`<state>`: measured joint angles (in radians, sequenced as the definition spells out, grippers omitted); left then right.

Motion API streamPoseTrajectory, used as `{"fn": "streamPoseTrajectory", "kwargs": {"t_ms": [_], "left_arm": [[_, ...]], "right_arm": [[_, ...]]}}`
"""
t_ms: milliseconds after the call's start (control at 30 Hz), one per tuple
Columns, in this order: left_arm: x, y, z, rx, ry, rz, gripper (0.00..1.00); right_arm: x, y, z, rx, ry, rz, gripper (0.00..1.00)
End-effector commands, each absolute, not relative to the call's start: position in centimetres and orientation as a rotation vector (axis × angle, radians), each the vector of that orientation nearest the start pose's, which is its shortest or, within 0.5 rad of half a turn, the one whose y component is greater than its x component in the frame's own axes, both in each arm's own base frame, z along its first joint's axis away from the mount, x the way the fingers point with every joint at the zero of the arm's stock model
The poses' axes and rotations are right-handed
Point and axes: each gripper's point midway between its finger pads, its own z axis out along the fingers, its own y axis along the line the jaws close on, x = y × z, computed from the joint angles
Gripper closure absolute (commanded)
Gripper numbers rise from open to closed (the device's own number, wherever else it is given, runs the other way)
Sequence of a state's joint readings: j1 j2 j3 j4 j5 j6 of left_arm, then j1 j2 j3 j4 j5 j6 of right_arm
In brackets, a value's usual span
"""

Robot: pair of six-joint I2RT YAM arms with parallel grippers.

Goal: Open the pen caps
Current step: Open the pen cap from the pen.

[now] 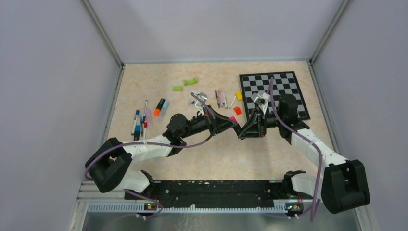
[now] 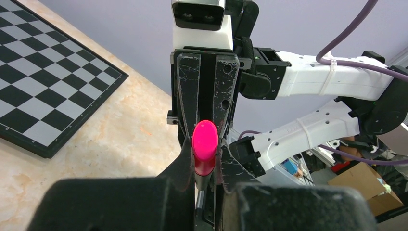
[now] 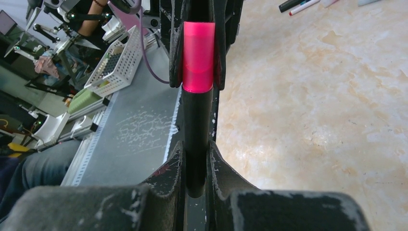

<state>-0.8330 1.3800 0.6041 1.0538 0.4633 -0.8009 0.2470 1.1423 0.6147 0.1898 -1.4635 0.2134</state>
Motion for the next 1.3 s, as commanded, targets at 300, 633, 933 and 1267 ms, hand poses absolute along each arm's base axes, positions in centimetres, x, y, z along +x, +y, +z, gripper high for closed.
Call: {"fn": "streamPoseTrajectory", "kwargs": {"t_ms": [300, 633, 933, 1267], "left_arm": [[24.8, -30.5, 38.7, 0.221, 0.973, -1.475, 1.00], [28.6, -23.9, 41.8, -0.022, 0.901, -1.263, 1.00], [28.8, -20.7, 42.2, -0.027, 0.875, -1.216, 1.00], [30.3, -20.4, 31.1, 0.005, 1.478, -1.131, 1.00]], "right_arm": [[16.2, 22.9, 18.4, -1.036, 1.671, 1.735, 1.00], [15.7, 23.6, 17.3, -1.032, 1.723, 1.783, 1.00], [15.2, 23.9, 16.8, -1.030, 1.740, 1.818, 1.00], [21.2, 21.2, 14.8, -0.986, 1.811, 1.274, 1.00]]}}
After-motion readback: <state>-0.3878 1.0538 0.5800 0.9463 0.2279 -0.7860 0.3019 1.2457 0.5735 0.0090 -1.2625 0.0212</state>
